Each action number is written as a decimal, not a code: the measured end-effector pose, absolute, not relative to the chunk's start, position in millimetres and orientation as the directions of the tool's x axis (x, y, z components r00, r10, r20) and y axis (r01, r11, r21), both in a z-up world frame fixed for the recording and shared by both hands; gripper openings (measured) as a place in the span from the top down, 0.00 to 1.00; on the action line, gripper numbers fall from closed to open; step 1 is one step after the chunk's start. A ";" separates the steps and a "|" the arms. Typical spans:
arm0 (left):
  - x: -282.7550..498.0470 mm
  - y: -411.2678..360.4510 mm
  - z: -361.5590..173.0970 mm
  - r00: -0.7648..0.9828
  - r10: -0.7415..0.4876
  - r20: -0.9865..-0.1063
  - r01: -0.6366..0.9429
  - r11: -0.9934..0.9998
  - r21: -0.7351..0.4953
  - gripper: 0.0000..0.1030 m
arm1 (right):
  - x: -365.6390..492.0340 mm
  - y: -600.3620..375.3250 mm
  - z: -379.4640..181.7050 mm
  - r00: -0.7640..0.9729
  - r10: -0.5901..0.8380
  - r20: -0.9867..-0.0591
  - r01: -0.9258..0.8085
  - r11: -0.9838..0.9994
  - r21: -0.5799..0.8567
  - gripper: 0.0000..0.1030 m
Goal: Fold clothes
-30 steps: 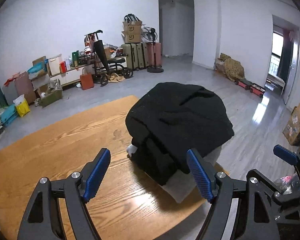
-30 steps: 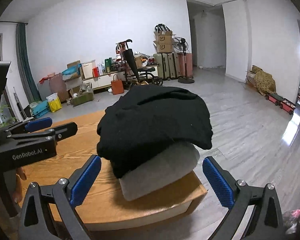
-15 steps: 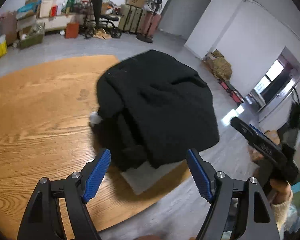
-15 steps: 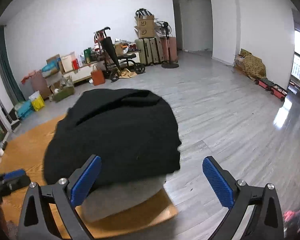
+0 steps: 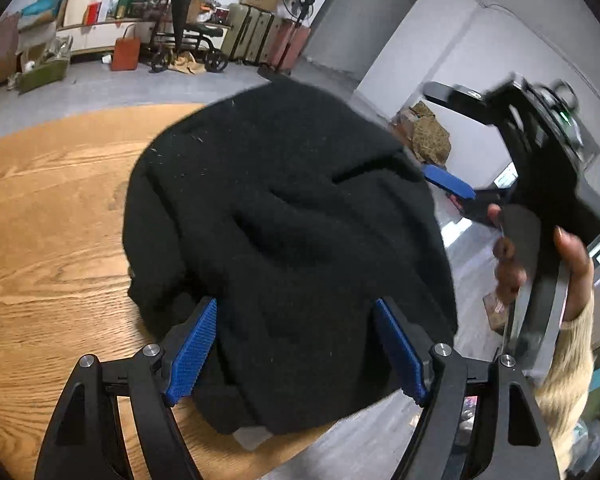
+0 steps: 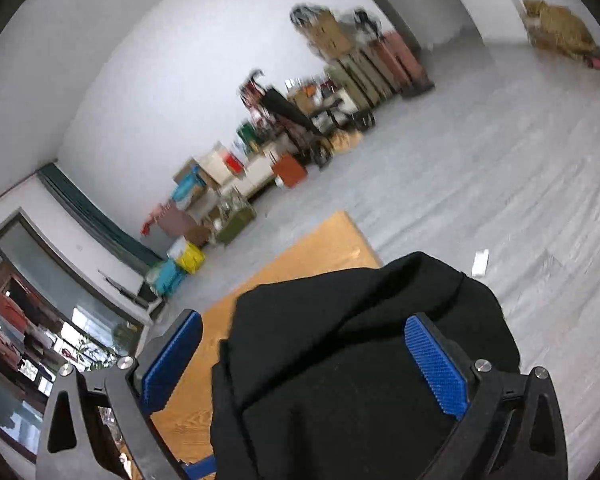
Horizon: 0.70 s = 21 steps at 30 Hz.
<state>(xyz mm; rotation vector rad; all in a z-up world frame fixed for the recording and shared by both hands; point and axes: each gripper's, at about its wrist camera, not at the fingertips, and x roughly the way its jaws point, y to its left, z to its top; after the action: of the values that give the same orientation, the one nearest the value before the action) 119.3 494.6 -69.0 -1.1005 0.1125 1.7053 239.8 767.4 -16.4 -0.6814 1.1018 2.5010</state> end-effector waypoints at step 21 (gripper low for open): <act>97.7 546.8 -88.8 0.109 0.466 -0.878 -0.779 -0.508 -0.367 0.12 | 105.1 810.2 -50.6 -0.360 0.186 -0.914 -0.706 -0.695 0.137 0.02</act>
<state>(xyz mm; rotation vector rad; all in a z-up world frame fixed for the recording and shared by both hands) 97.7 546.8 -88.8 -1.3980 0.3340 1.5957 105.1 810.2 -50.6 -1.3051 0.7126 2.0865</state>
